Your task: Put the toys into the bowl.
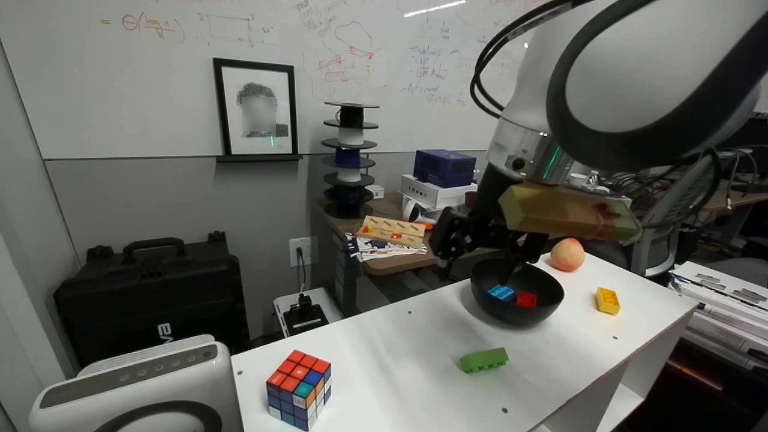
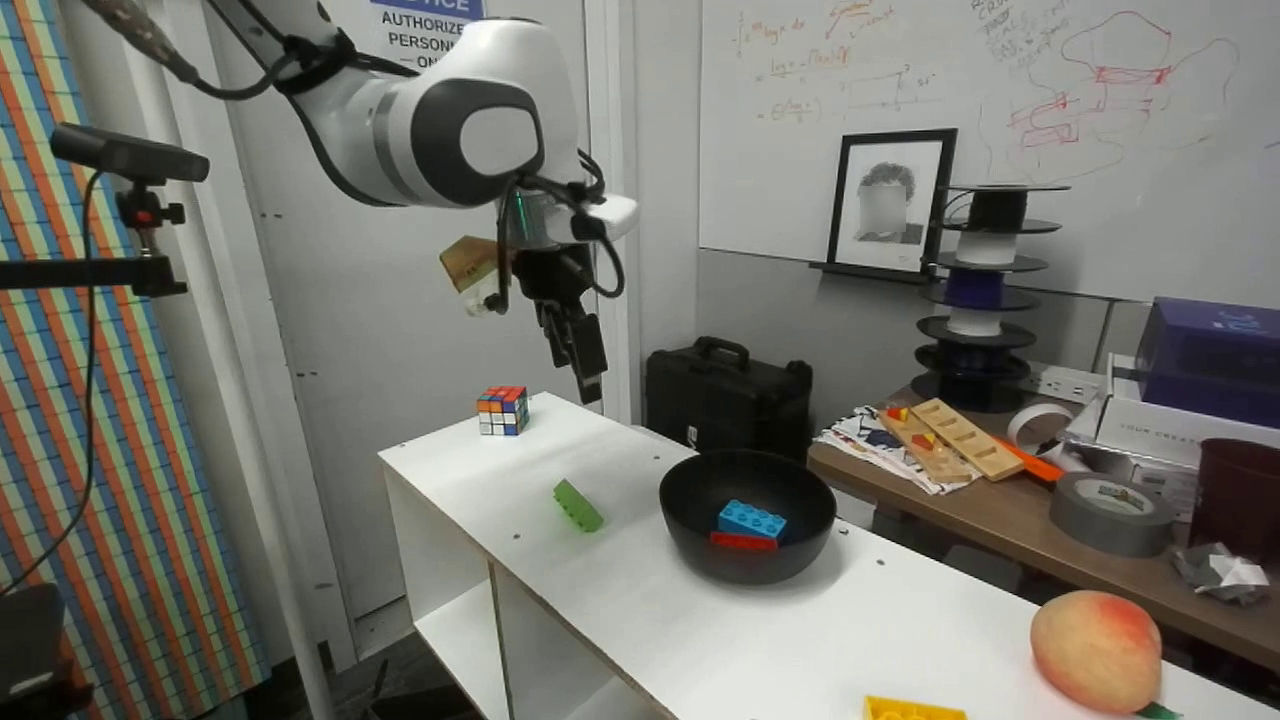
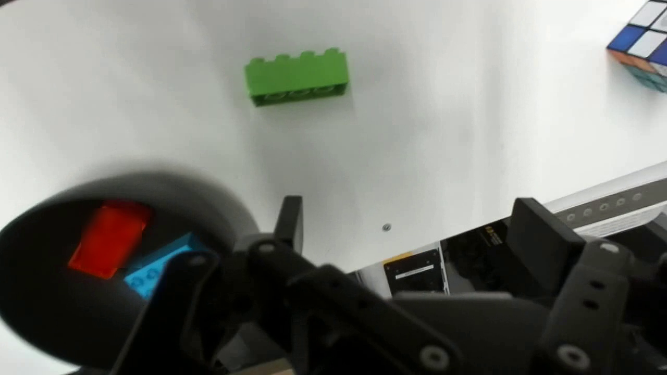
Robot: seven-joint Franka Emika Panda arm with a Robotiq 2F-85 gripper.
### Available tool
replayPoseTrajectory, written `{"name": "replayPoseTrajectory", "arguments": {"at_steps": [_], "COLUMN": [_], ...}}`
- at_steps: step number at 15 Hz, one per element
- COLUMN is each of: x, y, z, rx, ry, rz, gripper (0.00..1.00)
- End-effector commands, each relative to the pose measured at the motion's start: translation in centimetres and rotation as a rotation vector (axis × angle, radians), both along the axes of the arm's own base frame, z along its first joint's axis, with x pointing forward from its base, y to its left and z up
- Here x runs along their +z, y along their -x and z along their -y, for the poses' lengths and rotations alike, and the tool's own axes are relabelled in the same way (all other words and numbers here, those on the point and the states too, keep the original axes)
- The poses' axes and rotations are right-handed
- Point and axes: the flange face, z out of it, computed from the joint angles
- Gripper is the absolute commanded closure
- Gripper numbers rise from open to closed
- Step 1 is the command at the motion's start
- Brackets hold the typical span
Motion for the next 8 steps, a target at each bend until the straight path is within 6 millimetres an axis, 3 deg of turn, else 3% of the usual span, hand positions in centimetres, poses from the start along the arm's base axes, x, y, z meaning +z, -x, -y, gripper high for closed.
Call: {"name": "replayPoseTrajectory", "arguments": {"at_steps": [1,5,8], "x": [-4.1,-7.8,-8.6], "y": [0.0,1.1,2.1], "z": [-1.4,-3.1,-3.7], "rx": [-0.127,-0.258,-0.328], "ry": [-0.147,-0.298,-0.334], "rz": [-0.017,-0.077,-0.082], "gripper": [0.0,0.0,0.0]}}
